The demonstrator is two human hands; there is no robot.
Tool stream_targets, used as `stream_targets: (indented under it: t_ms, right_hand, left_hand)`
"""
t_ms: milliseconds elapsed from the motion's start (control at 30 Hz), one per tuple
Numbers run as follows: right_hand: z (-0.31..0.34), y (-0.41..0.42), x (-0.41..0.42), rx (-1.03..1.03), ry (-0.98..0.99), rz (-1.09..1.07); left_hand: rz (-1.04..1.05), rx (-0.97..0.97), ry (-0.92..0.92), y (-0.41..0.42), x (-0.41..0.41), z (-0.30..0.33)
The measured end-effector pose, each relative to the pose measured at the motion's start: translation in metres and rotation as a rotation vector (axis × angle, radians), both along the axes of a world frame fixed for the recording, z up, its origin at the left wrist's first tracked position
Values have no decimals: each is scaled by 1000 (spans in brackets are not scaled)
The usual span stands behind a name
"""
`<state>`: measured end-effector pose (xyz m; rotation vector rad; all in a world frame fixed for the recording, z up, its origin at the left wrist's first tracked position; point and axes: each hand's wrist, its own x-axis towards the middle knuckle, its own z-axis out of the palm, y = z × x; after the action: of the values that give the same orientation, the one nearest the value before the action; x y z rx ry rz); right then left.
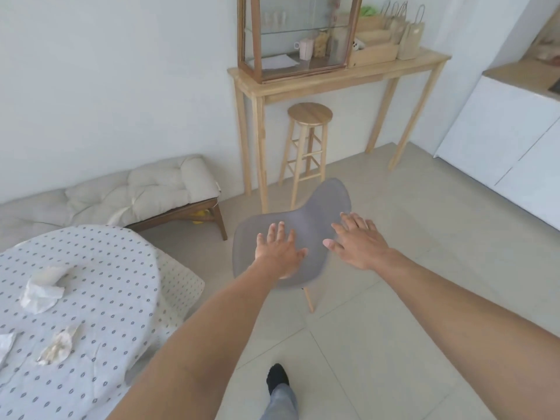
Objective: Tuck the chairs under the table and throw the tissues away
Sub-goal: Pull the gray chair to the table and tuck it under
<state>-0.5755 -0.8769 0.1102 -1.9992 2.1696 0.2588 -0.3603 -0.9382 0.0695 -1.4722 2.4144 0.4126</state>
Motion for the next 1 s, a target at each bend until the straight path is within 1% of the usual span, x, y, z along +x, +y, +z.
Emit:
stream_targets:
  t_ms: [233, 400, 567, 700, 800, 1000]
  right_hand:
    - [4, -129, -49, 13, -11, 5]
    - [2, -212, -66, -4, -4, 105]
    - [-18, -302, -74, 27, -24, 258]
    - [-33, -368, -76, 85, -25, 391]
    - [-40, -409, -73, 140, -18, 542]
    - [-47, -454, -61, 176, -6, 778]
  left_hand:
    - [-12, -14, -21, -134, -44, 13]
    - [68, -4, -24, -206, -56, 14]
    - [202, 14, -32, -261, -59, -2]
    - [365, 54, -36, -289, -57, -14]
    - [512, 93, -58, -294, -57, -18]
    - [774, 131, -54, -285, -62, -19]
